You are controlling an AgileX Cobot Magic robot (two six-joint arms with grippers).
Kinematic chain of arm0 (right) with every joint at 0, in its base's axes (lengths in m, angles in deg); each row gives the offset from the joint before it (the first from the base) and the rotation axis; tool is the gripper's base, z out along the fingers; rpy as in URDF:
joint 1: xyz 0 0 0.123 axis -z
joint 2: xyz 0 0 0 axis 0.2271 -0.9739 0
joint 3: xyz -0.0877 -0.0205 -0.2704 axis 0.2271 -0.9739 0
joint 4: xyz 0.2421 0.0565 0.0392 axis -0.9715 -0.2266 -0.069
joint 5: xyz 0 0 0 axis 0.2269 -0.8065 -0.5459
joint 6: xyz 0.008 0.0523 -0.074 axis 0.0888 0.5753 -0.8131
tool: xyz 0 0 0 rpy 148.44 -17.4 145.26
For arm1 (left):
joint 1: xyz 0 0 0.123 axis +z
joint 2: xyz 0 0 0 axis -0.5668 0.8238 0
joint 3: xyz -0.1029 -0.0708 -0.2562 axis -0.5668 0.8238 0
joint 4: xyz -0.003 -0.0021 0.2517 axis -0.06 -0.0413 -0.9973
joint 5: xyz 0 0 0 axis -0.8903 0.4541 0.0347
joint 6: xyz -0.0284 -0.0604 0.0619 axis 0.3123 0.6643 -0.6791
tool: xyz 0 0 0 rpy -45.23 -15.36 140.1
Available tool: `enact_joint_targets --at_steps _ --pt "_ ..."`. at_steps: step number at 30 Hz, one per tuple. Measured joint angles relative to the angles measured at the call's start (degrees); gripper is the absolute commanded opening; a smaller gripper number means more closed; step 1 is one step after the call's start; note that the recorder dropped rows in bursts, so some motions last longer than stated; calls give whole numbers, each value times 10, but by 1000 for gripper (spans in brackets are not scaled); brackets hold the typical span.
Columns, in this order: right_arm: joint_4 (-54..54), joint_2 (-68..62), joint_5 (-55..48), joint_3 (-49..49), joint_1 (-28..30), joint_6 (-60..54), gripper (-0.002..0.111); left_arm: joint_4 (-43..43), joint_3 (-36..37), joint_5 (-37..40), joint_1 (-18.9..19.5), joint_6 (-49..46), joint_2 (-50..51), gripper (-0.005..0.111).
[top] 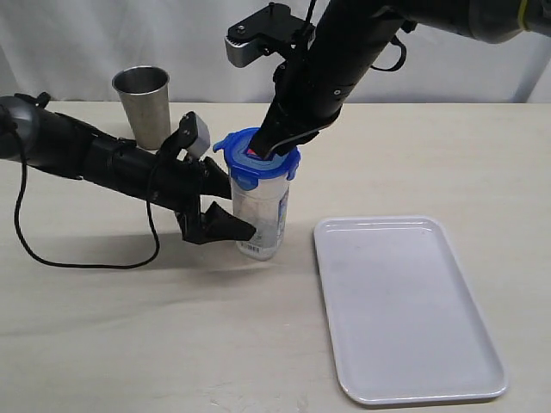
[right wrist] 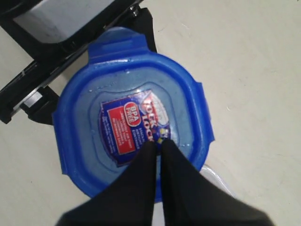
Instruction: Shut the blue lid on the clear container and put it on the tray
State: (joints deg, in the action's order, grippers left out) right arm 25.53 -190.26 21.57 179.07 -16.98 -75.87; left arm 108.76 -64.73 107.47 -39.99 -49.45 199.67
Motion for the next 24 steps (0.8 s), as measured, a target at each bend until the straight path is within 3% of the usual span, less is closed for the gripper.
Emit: enact_joint_targets --at_steps 11,24 --pt "-5 0 0 0 0 1 4 36 -32 92 0 0 0 81" --pt "-3 0 -2 0 0 1 4 42 -34 92 -3 0 8 81"
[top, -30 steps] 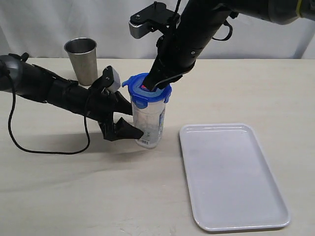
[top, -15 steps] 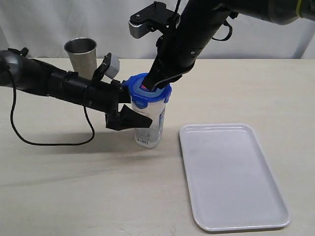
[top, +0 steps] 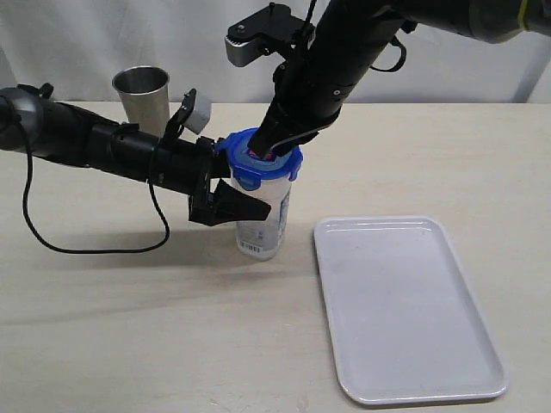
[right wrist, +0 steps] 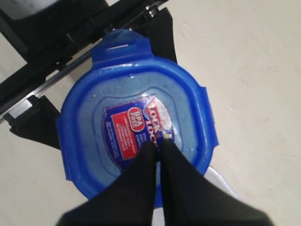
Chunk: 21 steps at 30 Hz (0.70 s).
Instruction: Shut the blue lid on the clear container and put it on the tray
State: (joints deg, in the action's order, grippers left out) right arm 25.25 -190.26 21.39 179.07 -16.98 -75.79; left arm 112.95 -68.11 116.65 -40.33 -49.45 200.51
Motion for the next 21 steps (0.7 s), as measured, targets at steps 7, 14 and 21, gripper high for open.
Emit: enact_joint_targets --at_steps 7,14,21 --pt "10 -5 -2 33 0 7 4 -3 0 -10 -4 0 17 81" --pt "69 -3 17 42 11 95 4 -9 0 -14 -4 0 17 81" --pt "39 1 43 -6 58 131 4 -11 0 -14 -3 0 17 81"
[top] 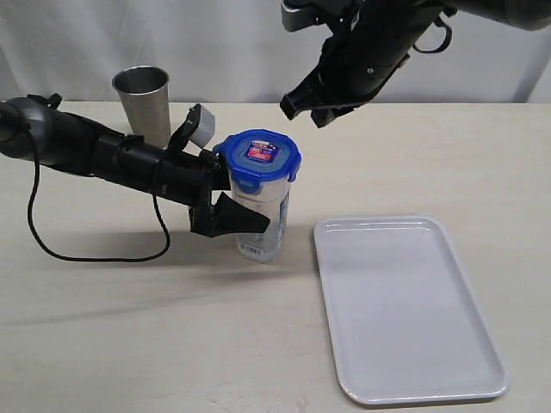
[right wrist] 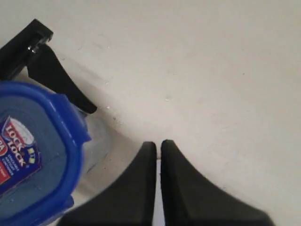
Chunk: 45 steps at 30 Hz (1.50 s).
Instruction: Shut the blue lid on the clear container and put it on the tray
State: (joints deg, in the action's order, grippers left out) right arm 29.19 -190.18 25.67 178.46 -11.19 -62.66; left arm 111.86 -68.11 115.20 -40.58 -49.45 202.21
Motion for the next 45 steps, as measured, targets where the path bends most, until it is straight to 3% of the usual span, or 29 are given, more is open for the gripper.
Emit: enact_joint_targets --at_steps 7,18,36,45 --pt "-41 0 17 -54 1 -12 4 -17 0 5 1 0 0 81" --pt "-141 0 -25 -55 1 -68 4 -34 0 7 1 0 0 81" --pt "-130 0 -89 -55 1 -71 4 -12 0 -38 2 0 0 81" --pt "-61 15 -90 -55 2 -43 4 -35 0 -15 44 24 0 81"
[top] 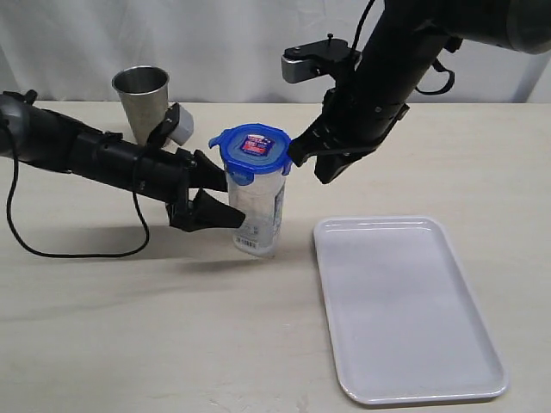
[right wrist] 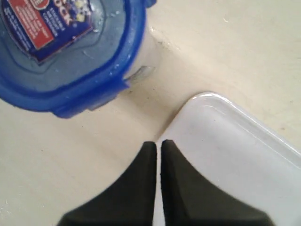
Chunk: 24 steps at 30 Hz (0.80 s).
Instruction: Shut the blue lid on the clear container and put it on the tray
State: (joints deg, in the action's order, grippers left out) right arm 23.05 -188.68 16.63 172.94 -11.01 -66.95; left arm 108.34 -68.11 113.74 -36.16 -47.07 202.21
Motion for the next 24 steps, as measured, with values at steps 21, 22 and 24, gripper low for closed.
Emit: enact_joint_targets --at_steps 21,22,24 --pt "-3 2 82 -1 14 1 4 -141 2 61 21 207 0 0" --pt "-4 2 88 -6 14 1 4 -140 2 61 22 209 0 0" --pt "-5 3 108 -23 14 1 4 -131 11 61 21 218 0 0"
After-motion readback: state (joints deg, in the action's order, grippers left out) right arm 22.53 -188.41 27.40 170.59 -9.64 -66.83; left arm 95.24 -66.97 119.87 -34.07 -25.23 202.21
